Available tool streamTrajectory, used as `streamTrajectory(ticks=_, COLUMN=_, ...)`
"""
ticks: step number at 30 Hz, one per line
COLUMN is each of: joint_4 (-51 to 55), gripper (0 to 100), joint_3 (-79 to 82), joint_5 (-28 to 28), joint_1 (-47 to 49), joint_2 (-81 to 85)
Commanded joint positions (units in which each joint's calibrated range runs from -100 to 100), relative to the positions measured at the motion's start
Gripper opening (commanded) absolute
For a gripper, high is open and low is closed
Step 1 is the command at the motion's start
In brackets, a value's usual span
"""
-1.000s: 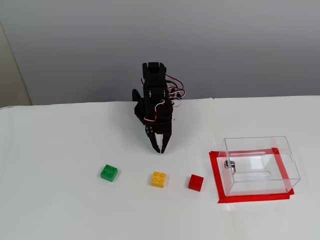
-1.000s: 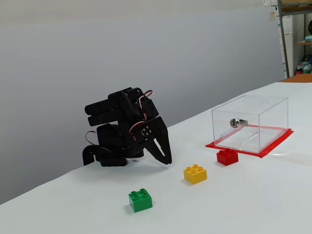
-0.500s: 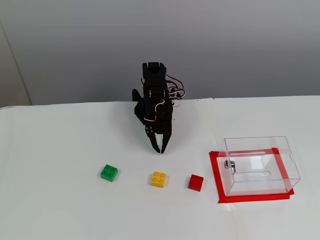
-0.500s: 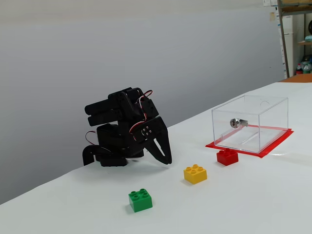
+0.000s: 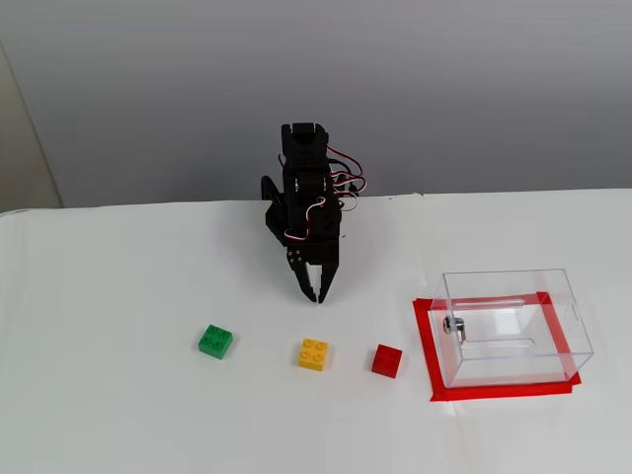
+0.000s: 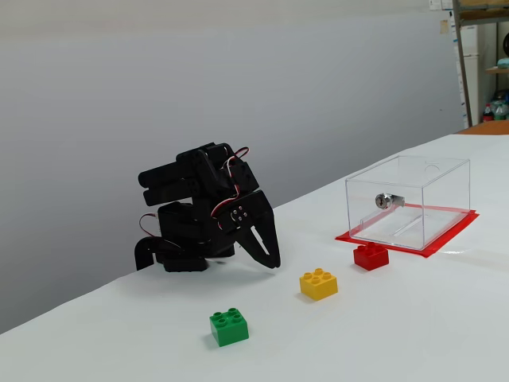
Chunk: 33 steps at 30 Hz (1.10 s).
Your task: Pick the green lego brick and place it into the transparent box
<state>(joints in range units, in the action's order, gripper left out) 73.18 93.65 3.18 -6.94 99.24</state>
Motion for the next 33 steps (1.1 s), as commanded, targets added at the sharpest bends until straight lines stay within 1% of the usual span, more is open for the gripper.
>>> streamTrajectory(ticks=1, joint_4=0.36, gripper=2, joint_3=-1.24, joint_5=0.11, joint_1=-0.19, joint_2=0.51)
streamTrajectory(ticks=20, joint_4=0.19, gripper=1, joint_3=-1.33, joint_5=0.11, joint_1=-0.19, joint_2=0.08)
streamTrajectory(ticks=26, joint_4=-3.29, gripper=1, joint_3=-3.86, joint_5=-0.30, joint_1=-2.56, joint_2=-0.85)
streamTrajectory(ticks=33, joint_4=-8.51, gripper=1, joint_3=-13.54, joint_5=0.01, joint_1=-5.66, joint_2=-12.99)
